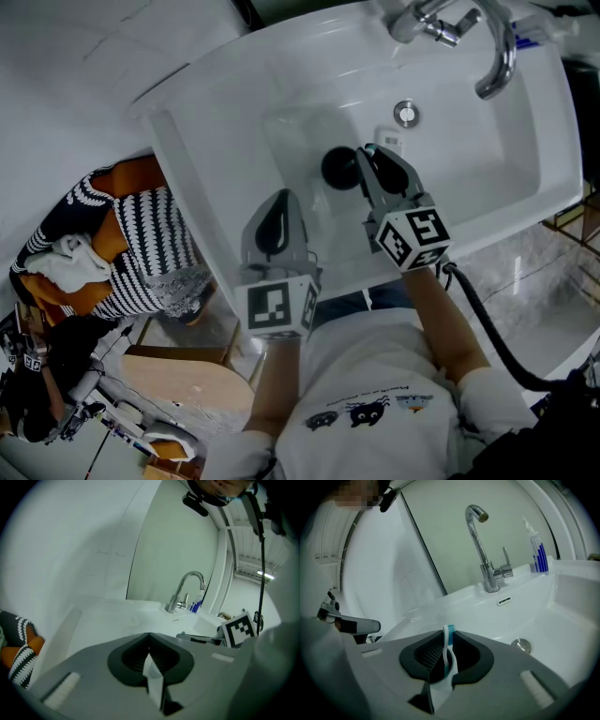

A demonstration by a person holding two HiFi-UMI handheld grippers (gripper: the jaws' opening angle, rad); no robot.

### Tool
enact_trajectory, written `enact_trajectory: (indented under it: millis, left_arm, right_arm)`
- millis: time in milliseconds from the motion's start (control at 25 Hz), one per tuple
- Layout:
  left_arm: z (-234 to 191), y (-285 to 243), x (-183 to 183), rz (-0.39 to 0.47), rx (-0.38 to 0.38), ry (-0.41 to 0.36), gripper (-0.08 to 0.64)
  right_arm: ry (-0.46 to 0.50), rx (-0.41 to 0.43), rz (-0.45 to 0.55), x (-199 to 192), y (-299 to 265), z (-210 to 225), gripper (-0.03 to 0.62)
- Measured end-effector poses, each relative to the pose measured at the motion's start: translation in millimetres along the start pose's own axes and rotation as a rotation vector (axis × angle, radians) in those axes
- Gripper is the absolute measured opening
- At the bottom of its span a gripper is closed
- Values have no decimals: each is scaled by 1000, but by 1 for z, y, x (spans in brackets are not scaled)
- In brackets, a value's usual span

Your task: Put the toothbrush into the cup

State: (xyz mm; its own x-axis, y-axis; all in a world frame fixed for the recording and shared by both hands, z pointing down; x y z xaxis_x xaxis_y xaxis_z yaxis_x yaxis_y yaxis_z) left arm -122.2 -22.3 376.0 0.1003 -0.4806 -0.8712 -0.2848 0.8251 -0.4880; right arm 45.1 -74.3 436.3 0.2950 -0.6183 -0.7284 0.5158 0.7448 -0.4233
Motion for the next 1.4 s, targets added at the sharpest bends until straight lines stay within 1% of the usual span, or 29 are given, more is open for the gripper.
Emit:
enact_trajectory:
  millis: [640, 920, 1400]
  left_arm:
    - [2, -2, 3, 0, -4, 1, 0]
    - [3, -6, 5, -2, -4, 0, 0]
    - [8, -8, 8, 2, -5, -3, 0]
  right_arm:
    - [17, -12, -20, 2, -1, 2, 72]
    - [25, -11, -30, 4, -3, 4, 89]
    - [30, -7, -13, 11, 1, 6, 89]
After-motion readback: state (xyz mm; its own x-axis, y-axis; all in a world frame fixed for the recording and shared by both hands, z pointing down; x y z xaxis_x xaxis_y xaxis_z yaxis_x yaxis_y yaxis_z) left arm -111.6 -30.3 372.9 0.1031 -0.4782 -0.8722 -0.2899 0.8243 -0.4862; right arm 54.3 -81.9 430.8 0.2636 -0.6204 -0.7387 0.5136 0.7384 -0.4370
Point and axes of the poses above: the fingertips, and each gripper's own axes: y backward along the fingers, z to its right, x out of its top, the point moved 5 cm from there along y, backward along the fingers, and after that the axes turned 10 degrees about -y, right-handed, at the moved point
